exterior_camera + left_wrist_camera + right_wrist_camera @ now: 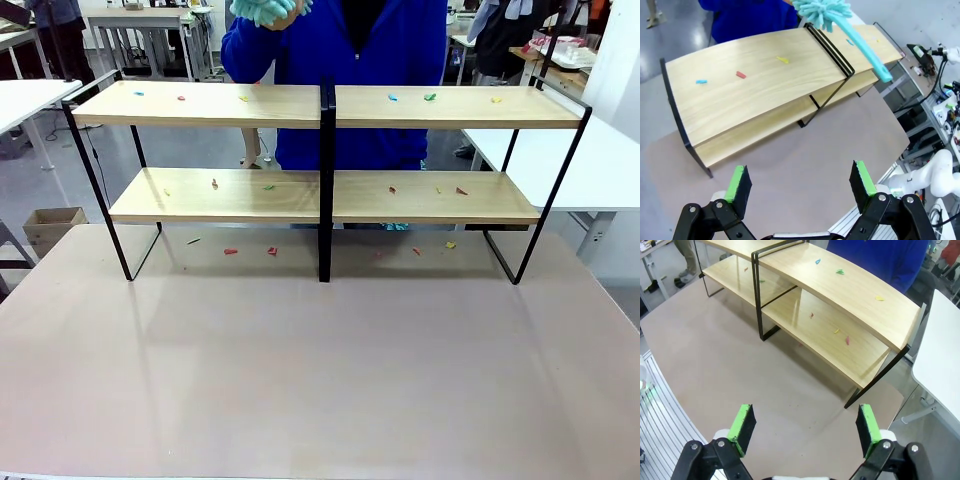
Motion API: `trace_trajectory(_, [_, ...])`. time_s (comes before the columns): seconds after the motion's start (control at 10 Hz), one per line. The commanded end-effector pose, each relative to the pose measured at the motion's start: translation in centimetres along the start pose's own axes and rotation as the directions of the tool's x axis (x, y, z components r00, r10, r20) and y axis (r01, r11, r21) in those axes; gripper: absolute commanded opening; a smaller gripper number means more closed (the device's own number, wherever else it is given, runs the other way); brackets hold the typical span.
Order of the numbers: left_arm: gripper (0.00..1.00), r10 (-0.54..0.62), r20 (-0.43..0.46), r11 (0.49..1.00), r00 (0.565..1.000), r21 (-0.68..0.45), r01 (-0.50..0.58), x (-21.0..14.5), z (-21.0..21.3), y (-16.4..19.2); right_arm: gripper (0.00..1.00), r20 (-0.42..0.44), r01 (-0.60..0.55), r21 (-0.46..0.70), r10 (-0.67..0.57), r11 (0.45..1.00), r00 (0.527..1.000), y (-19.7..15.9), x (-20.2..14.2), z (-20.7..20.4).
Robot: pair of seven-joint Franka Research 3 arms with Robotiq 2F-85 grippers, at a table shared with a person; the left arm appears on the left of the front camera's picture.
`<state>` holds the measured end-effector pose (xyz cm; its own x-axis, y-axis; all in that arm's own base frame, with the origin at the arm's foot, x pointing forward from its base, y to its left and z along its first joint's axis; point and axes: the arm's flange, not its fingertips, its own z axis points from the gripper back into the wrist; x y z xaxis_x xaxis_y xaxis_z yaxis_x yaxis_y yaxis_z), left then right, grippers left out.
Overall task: Clean the shelves.
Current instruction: Pick up the Duster when the human hands it over.
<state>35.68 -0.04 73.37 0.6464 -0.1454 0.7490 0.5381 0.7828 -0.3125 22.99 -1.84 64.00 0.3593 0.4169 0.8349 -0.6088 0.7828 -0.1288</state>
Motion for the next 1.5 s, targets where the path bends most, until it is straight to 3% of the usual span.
trace_trajectory(0.0, [1.0,-0.071,-0.003,0.997,0.997,0.0,0.071,-1.3,1.4,-0.6,1.0,0.013,0.028,0.004,-0.028,1.0,1.0,0.0,0.1,-0.1])
trace_trajectory(0.5, [1.0,-0.187,0.067,0.982,0.98,0.039,0.185,-3.6,6.4,-2.1,1.0,0.002,0.021,0.03,-0.021,0.999,1.0,0.1,0.2,-0.4])
trace_trajectory(0.8, [1.0,-0.281,-0.109,0.959,0.954,0.002,0.283,-5.2,4.2,-2.5,1.0,0.017,0.031,0.052,-0.032,0.998,0.999,-0.1,0.1,-0.1])
trace_trajectory(1.4, [1.0,-0.212,-0.159,0.977,0.964,-0.052,0.206,-9.5,1.6,-3.8,1.0,0.009,0.008,0.08,-0.009,0.997,1.0,0.5,0.5,-0.5])
